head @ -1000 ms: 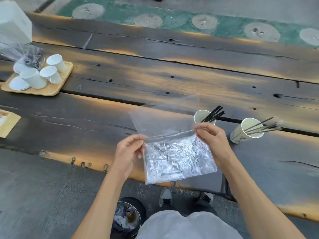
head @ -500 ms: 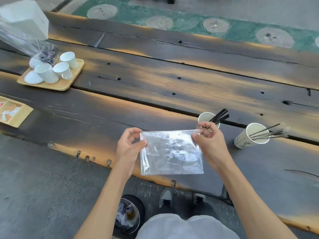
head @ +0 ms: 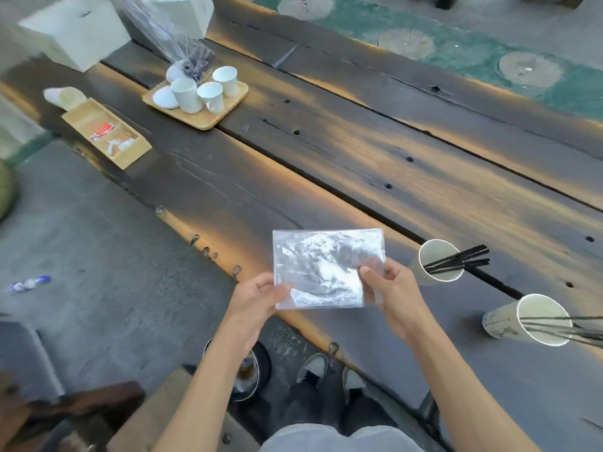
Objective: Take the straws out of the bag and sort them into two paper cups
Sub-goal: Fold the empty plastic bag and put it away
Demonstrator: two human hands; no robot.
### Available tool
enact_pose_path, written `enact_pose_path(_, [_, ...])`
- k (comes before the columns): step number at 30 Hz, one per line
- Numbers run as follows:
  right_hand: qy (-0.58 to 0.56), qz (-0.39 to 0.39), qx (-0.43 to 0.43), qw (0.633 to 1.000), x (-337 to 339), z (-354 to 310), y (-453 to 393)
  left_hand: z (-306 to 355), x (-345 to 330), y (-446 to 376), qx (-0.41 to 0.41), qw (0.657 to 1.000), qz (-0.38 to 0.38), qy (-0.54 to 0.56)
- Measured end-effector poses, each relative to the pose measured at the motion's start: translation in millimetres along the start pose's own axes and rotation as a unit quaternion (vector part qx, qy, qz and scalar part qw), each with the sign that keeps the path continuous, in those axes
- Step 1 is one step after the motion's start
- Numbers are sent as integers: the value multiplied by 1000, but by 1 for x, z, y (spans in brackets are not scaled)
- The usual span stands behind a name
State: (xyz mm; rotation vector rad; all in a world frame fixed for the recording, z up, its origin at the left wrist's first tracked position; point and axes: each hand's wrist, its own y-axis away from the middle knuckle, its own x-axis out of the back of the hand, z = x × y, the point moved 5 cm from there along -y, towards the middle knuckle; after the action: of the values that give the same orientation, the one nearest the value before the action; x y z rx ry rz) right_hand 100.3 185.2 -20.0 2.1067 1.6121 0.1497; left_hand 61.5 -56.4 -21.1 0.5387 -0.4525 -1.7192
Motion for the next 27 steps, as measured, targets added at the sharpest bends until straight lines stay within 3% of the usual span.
enact_pose_path(4, [73,-68,-36,994,-29,9,-15,-27,29,24,-2,994,108,-1])
enact_pose_path(7, [137,-118,-70,981,-56,23,-18,-47,53,37,0,981,183,65])
enact_pose_path(14, [264,-137,-101,949,-149,84,-34,-132,130,58,73,935,306,165])
enact_pose_path(21, [366,-173,-139,904,-237,189,-60,-225,193,71,130,877,350,303])
enact_pose_path(25, [413,-183,-187,873,-257,259,-86,-280,210,55,180,849,374,327])
enact_pose_path(27, [444,-189,-198,853,-258,297,-101,-316,212,40,208,818,396,363])
